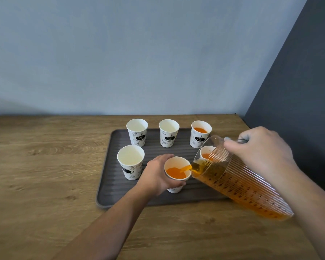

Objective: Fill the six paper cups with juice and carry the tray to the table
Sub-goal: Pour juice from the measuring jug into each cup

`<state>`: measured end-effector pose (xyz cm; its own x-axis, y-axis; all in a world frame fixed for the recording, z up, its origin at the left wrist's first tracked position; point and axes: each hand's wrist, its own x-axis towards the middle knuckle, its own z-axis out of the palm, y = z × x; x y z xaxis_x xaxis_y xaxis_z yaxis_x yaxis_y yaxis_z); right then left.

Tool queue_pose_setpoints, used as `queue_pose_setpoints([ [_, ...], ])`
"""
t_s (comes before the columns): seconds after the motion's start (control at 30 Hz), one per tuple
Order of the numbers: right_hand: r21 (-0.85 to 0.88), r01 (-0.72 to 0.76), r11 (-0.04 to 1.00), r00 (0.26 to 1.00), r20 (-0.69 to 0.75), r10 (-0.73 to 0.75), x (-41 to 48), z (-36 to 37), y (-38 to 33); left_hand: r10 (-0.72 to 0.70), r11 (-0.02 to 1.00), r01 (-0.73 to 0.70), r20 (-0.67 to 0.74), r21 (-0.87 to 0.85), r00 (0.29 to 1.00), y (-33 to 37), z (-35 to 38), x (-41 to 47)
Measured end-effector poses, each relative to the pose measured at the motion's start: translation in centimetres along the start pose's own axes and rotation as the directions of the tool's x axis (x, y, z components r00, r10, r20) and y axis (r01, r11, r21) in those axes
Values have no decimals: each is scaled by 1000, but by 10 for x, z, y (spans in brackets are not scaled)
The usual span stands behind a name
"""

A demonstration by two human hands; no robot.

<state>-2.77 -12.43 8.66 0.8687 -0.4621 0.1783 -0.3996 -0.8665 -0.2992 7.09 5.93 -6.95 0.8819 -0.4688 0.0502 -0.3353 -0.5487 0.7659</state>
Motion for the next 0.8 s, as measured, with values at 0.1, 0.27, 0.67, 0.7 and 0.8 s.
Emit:
queue_pose_setpoints([
  [0.1,-1,-4,1000,1000,1,4,1,1,0,-3,1000,3,4,1,1000,0,0,0],
  [0.27,-15,-7,1000,1000,-16,7,1,1,0,6,1000,-6,-6,0,1000,0,0,0],
  [0.67,-25,14,1000,999,-36,-15,2,-2,-1,-1,1000,0,-3,-11,1000,1,0,0],
  [0.7,-23,18,1000,999,-37,-19,2,-2,-1,-1,1000,1,-3,-12,1000,1,0,0],
  [0.8,-18,29,999,999,-45,-30,1,-3,-2,1,1000,-1,1,-10,1000,1,-1,0],
])
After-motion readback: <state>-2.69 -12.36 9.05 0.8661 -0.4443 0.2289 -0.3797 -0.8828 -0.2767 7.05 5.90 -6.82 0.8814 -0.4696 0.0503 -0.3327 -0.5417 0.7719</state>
